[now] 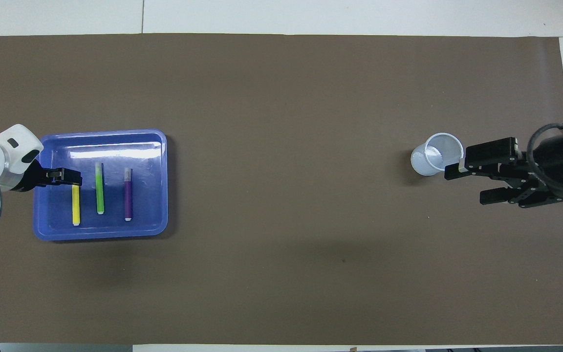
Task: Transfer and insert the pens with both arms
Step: 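Grasp the yellow pen in the tray with the left gripper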
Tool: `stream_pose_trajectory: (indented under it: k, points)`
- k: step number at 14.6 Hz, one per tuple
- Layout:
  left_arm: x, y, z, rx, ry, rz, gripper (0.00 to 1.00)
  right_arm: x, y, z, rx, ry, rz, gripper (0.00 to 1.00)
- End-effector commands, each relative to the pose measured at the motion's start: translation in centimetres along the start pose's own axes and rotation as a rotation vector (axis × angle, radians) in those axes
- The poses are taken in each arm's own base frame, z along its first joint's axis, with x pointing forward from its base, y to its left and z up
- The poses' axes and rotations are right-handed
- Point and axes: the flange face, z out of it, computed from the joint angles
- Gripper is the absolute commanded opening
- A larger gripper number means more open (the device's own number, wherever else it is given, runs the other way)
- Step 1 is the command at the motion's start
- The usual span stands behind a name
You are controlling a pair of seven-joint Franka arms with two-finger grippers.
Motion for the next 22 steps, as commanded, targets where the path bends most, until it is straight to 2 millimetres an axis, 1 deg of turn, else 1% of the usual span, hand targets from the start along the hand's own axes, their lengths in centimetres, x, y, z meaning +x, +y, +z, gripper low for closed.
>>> stream_pose_trajectory:
  k: [1,2,3,4,6,7,9,10,12,13,14,15,17,18,20,21,22]
  points:
    - [-0.1,-0.3,1.3,0.003,0.012,0.028,0.87,-1.0,0.7,0.7,0.102,0.042,0.039,1.00]
    - [0.0,-0.1,1.9,0.001,0.007,0.032,0.84,-0.9,0.4,0.7,0.117,0.049,0.037,1.00]
    - [0.0,0.1,2.4,-0.002,-0.001,0.036,0.81,-1.1,-0.2,1.4,0.139,0.040,0.032,1.00]
    - [0.0,0.0,2.8,0.006,-0.009,0.045,0.81,-1.0,-0.3,1.8,0.160,0.046,0.039,1.00]
    - [-0.1,-0.4,3.3,0.045,-0.028,0.081,0.80,-0.9,0.0,2.5,0.201,0.054,0.052,1.00]
    - [-0.1,-0.6,3.4,0.046,-0.030,0.079,0.77,-0.8,0.1,3.0,0.246,0.039,0.043,1.00]
    - [-0.1,-0.6,3.7,0.044,-0.034,0.077,0.77,-0.2,1.3,4.4,0.270,0.066,0.029,1.00]
    - [-0.1,-0.5,4.1,0.041,-0.038,0.079,0.75,-0.4,1.6,4.8,0.268,0.069,0.013,1.00]
    - [0.1,-0.5,4.2,0.042,-0.030,0.076,0.64,-0.8,0.9,6.1,0.264,0.072,-0.027,1.00]
    - [0.1,-0.5,4.2,0.042,-0.030,0.075,0.56,-0.8,0.2,6.4,0.288,0.083,-0.024,1.00]
    - [0.1,-0.5,4.2,0.042,-0.030,0.075,0.46,-1.1,-1.0,7.6,0.306,0.076,-0.030,1.00]
    - [0.0,-0.5,4.2,0.042,-0.032,0.075,0.33,-1.4,-1.8,8.4,0.308,0.079,-0.030,1.00]
    - [0.0,-0.5,4.2,0.042,-0.032,0.073,0.07,-2.1,-3.0,9.3,0.305,0.060,0.025,1.00]
    - [0.0,-0.5,4.2,0.042,-0.033,0.073,0.00,-2.2,-3.1,9.3,0.306,0.054,0.050,1.00]
    - [0.1,-0.6,4.2,0.042,-0.032,0.070,0.00,-2.0,-3.1,9.2,0.309,0.071,0.043,1.00]
    - [0.1,-0.6,4.2,0.042,-0.032,0.070,0.00,-1.7,-3.5,9.3,0.315,0.109,0.043,1.00]
    - [0.1,-0.6,4.2,0.042,-0.033,0.067,0.00,-2.0,-4.3,10.3,0.312,0.115,0.028,1.00]
